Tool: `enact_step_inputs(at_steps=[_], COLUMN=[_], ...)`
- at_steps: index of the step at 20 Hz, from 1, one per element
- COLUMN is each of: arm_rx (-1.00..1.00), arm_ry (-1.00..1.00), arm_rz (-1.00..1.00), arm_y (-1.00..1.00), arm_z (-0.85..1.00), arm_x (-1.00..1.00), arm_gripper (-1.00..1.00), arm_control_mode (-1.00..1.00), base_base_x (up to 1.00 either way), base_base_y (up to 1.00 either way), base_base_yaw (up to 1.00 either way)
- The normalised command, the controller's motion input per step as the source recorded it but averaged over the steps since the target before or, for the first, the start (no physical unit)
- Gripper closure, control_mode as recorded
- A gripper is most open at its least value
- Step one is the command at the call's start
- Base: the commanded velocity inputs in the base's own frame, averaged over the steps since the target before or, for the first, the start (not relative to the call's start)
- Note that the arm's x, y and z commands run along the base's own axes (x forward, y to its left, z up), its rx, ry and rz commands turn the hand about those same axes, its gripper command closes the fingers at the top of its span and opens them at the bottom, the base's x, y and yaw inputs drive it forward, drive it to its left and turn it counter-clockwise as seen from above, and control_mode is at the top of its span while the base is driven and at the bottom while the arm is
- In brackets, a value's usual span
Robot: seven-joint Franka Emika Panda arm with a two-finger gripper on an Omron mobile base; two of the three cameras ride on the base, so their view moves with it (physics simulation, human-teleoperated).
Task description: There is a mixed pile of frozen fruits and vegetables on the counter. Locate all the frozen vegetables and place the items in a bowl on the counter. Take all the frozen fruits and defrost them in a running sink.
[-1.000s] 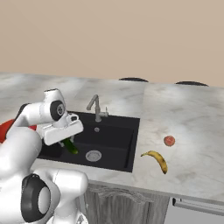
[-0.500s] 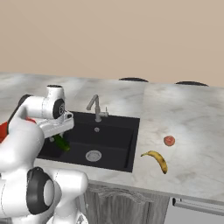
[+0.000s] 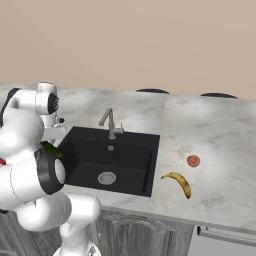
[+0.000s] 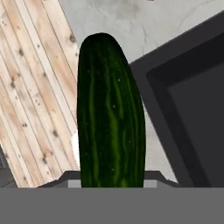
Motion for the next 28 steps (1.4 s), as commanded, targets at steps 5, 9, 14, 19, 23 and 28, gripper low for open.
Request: enact_step_inputs(at_steps=[5, 9, 14, 19, 23, 28], arm_rx=[-0.09, -0.01, 0.0, -0.01, -0.02, -0.02], arm_ry=[0.17, 0.04, 0.0, -0.04, -0.01, 0.0], arm_rz=[0.01, -0.04, -0.05, -0.02, -0.03, -0.01], arm_y=[0.85, 0.76, 0.6, 0.39, 0.29, 0.26], arm_z=[0.08, -0.08, -0.2, -0.18, -0.1, -0.12], arm_x=[0.11, 0.08, 0.16, 0.18, 0.19, 0.28], arm_gripper=[1.0, 1.0, 1.0, 1.0, 1.0, 1.0], arm_control_mode=[-1.0, -1.0, -1.0, -1.0, -1.0, -1.0], base_base_x=[0.0, 0.0, 0.0, 0.0, 0.0, 0.0], base_base_y=[0.0, 0.0, 0.0, 0.0, 0.0, 0.0], base_base_yaw=[0.0, 0.0, 0.0, 0.0, 0.0, 0.0])
